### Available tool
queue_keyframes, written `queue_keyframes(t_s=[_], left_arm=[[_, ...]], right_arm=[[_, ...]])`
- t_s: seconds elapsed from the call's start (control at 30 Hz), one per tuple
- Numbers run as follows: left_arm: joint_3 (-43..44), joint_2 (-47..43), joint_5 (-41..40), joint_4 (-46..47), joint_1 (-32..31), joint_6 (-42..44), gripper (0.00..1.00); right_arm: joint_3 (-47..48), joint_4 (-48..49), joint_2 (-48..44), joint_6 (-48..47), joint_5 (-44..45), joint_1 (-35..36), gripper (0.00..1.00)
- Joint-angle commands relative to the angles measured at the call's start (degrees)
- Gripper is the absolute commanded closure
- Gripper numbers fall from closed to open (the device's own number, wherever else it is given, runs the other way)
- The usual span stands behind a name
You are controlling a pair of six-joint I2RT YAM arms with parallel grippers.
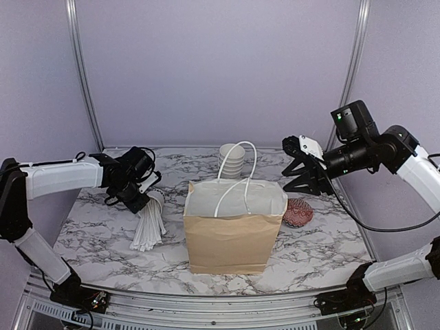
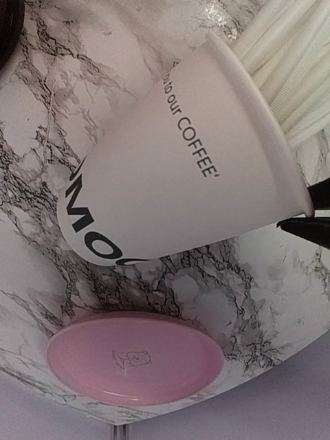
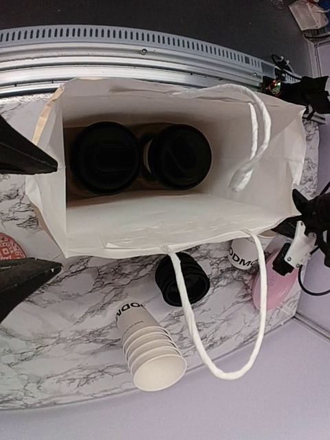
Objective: Pack the takeout coffee
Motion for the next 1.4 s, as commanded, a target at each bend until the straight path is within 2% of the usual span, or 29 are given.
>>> queue_keyframes(t_s=[0.0, 0.2, 0.47, 0.6, 0.73, 0.9, 1.1, 1.37], left_arm=[[6.4, 2.5, 10.0, -12.6, 0.3, -7.0, 1.0], [14.3, 5.0, 16.3, -21.8, 0.4, -15.8, 1.0], [19.2, 3.6, 22.1, -31.3, 1.6, -24.8, 1.0], [17.5, 2.5, 31.3, -38.7, 2.3, -29.4, 1.0], [12.0, -2.4, 34.1, -40.2, 3.3, -32.6, 1.0], [11.6, -8.4, 37.3, -40.5, 7.2, -37.0, 1.0], [5.6, -6.3, 42.9, -38.9, 7.7, -39.6, 1.0], [3.5, -6.0, 48.0, -37.2, 8.1, -41.8, 1.0]], right_arm=[[-0.1, 1.3, -1.0, -0.1, 0.5, -0.3, 0.6], [-1.0, 2.1, -1.0, -0.2, 0.4, -0.3, 0.6], [-1.7, 2.9, -0.7, -0.2, 0.3, -0.3, 0.6], [-2.6, 3.7, -0.7, -0.2, -0.1, -0.3, 0.6], [-3.7, 4.2, -1.3, -0.6, 0.2, -0.3, 0.6], [-7.1, 6.8, -2.7, -0.4, -0.2, -0.3, 0.6], [-9.0, 7.9, -3.2, -0.6, -0.3, -0.4, 0.6], [-10.5, 8.4, -4.9, -0.3, -0.3, -0.4, 0.6]])
